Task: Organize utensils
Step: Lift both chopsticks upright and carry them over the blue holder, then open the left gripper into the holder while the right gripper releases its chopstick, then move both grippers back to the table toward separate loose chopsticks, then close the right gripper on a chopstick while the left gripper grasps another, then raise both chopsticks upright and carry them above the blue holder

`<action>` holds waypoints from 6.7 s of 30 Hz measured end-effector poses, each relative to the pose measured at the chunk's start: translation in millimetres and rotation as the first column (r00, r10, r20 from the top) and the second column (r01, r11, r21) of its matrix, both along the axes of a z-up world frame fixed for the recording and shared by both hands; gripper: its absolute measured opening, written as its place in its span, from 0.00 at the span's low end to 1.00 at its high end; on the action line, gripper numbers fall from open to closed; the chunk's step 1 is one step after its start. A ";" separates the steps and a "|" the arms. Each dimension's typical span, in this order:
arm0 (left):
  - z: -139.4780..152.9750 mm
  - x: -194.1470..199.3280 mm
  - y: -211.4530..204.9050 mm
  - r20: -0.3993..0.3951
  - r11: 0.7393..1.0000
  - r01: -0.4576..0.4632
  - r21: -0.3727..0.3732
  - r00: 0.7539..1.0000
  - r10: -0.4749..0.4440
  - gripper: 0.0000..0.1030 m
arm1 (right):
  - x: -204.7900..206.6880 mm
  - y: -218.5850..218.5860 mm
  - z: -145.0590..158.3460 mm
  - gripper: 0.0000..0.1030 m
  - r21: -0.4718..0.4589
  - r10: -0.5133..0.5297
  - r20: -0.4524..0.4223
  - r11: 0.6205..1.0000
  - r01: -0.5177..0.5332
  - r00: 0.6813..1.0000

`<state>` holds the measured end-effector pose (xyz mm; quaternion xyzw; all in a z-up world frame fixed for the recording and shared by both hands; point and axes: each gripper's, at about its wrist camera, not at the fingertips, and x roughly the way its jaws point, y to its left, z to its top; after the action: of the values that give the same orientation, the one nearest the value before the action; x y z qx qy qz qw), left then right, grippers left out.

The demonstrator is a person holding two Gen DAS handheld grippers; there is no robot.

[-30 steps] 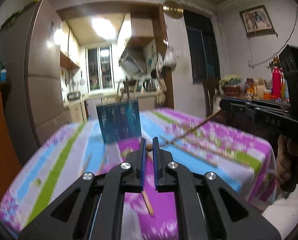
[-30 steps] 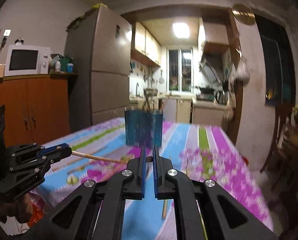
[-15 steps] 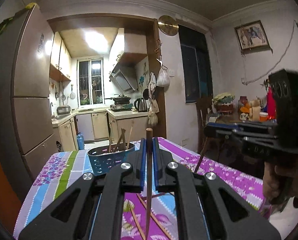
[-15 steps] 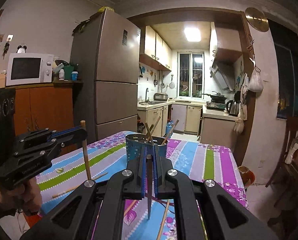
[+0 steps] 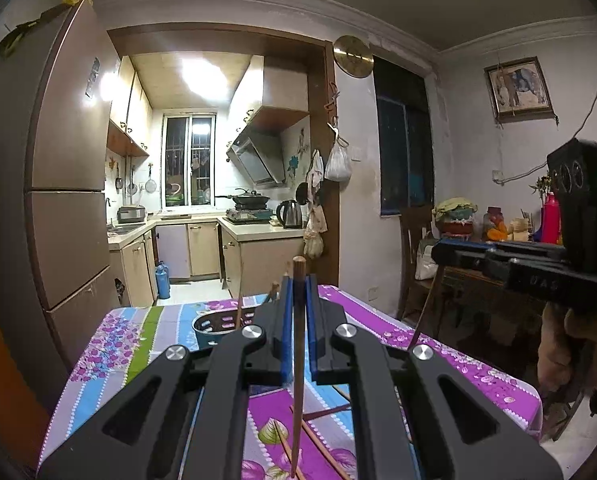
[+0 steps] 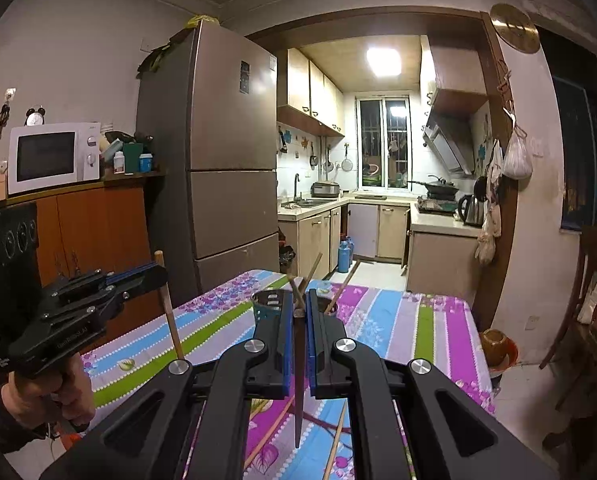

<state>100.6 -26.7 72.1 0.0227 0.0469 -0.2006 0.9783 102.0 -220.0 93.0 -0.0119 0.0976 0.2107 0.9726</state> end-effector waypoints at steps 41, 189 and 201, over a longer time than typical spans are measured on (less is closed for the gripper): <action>108.7 149.8 22.1 0.117 0.995 -0.081 -0.058 0.989 0.087 0.05 | 190.7 29.6 133.9 0.07 0.025 0.000 0.035 1.000 -0.001 0.999; -221.9 -81.5 5.2 -0.256 0.986 -0.051 0.158 0.962 0.091 0.21 | -132.6 -70.3 -139.1 0.08 -0.020 -0.227 0.016 0.974 0.228 0.974; -210.0 -85.5 1.0 -0.185 0.979 -0.080 0.188 0.976 0.115 0.05 | -131.8 -67.5 -141.3 0.08 -0.016 -0.232 0.022 0.973 0.232 0.972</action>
<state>15.1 -25.8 -137.9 0.0884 0.1616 -0.1484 0.9716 -29.8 -287.5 -48.4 -0.0113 0.0907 0.0946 0.9913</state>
